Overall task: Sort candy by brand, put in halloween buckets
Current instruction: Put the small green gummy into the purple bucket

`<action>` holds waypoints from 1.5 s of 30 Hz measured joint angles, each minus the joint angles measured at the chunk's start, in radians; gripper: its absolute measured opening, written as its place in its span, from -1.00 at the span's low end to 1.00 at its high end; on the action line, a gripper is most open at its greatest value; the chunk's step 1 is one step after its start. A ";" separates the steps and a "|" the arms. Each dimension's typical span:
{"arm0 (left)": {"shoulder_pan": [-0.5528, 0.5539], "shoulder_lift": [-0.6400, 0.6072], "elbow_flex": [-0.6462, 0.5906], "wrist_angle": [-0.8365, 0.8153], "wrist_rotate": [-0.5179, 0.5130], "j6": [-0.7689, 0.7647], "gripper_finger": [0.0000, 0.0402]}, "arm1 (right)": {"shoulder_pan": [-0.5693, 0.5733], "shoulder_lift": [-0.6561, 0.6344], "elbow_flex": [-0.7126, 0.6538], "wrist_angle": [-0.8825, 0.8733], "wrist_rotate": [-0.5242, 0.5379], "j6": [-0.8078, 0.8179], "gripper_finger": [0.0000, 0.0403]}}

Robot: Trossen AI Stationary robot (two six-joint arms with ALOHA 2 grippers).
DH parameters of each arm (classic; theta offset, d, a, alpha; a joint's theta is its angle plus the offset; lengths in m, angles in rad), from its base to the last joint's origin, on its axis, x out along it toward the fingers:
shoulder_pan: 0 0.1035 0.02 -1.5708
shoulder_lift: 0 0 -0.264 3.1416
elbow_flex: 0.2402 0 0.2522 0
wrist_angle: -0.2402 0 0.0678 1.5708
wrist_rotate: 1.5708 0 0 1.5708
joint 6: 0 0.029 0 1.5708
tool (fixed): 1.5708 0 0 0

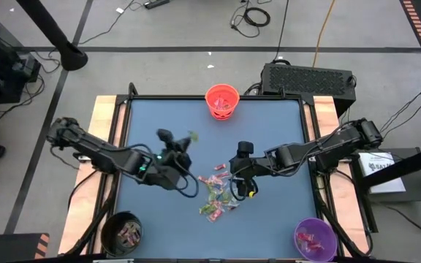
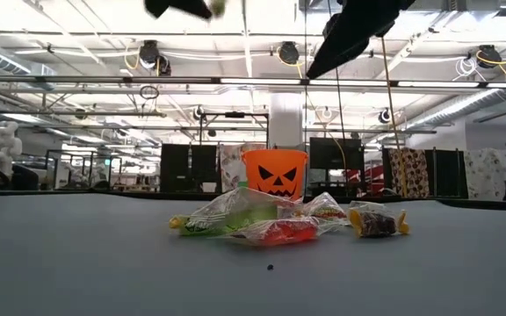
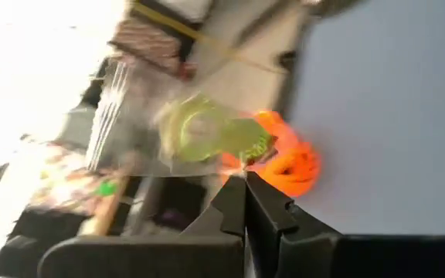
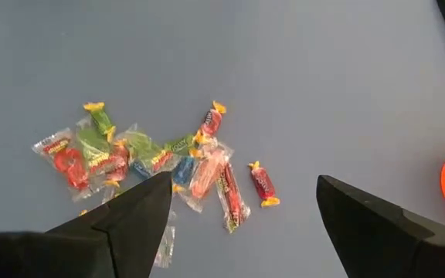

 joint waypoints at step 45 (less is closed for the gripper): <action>0.025 -0.071 -0.034 0.144 1.203 -0.046 -0.99 | 0.102 -0.055 0.000 0.504 -0.084 -0.516 0.36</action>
